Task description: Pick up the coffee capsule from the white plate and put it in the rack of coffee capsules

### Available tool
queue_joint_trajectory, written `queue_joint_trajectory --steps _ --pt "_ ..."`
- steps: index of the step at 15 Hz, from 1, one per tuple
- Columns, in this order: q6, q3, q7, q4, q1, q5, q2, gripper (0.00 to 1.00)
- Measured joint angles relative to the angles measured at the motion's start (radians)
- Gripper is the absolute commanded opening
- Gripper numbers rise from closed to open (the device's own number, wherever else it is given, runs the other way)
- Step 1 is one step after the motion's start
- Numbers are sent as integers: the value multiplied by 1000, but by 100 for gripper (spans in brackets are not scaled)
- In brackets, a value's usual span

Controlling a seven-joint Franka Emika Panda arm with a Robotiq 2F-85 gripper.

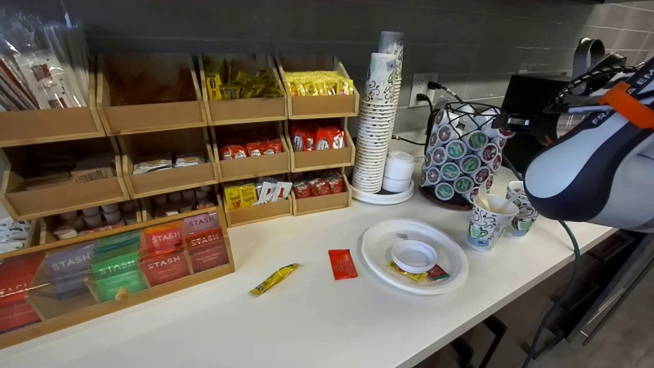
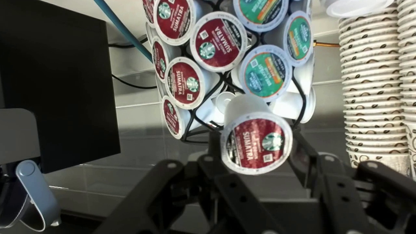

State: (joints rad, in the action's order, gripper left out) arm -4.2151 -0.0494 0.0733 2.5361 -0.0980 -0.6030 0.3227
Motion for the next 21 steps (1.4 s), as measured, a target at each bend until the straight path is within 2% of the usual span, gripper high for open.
queue_joint_trajectory --steps 6,10,11,13,14,21 --pt "0 20 28 -55 -12 -2 41 29" --pt "0 68 42 -64 -51 -38 53 29" --pt "0 79 43 -64 -61 -53 56 54" --pt "0 79 43 -64 -60 -53 57 54" --pt "0 78 43 -64 -60 -53 57 29" --pt "0 78 43 -74 -59 -49 57 29"
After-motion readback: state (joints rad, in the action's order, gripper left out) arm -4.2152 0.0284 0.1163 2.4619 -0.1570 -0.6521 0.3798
